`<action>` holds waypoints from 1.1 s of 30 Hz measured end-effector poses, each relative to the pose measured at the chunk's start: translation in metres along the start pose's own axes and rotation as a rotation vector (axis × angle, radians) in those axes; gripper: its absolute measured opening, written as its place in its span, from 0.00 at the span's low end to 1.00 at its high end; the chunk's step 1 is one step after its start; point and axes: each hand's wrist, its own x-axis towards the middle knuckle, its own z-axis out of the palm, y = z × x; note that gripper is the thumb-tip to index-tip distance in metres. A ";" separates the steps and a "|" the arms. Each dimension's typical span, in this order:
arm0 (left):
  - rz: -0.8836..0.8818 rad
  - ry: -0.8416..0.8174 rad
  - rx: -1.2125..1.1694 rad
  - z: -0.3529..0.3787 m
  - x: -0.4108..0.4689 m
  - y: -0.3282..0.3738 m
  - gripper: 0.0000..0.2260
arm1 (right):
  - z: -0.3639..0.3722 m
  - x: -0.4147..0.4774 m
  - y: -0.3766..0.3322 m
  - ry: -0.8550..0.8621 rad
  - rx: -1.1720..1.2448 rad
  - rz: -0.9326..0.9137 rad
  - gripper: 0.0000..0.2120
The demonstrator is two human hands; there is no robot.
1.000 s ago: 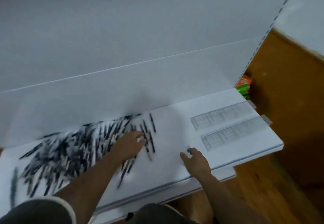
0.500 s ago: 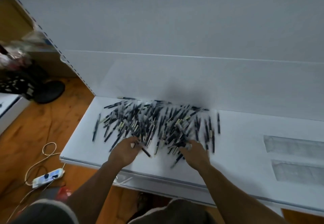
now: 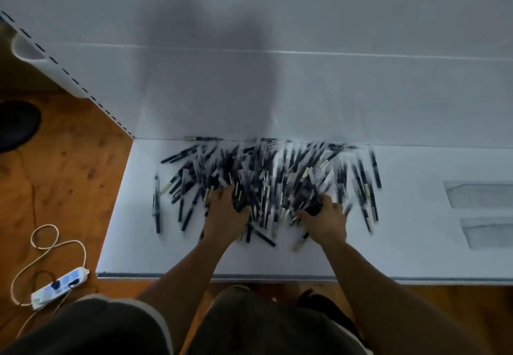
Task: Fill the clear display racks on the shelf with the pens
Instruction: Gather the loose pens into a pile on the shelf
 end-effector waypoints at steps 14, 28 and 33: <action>-0.030 0.104 -0.269 0.032 0.014 0.034 0.32 | 0.002 0.016 0.007 0.114 0.263 0.022 0.04; -0.238 0.059 -0.514 0.026 0.031 0.033 0.20 | 0.010 0.025 -0.003 0.081 0.385 -0.065 0.07; -0.223 0.070 -0.613 0.014 0.033 0.032 0.13 | 0.011 0.021 -0.011 0.101 0.567 -0.116 0.06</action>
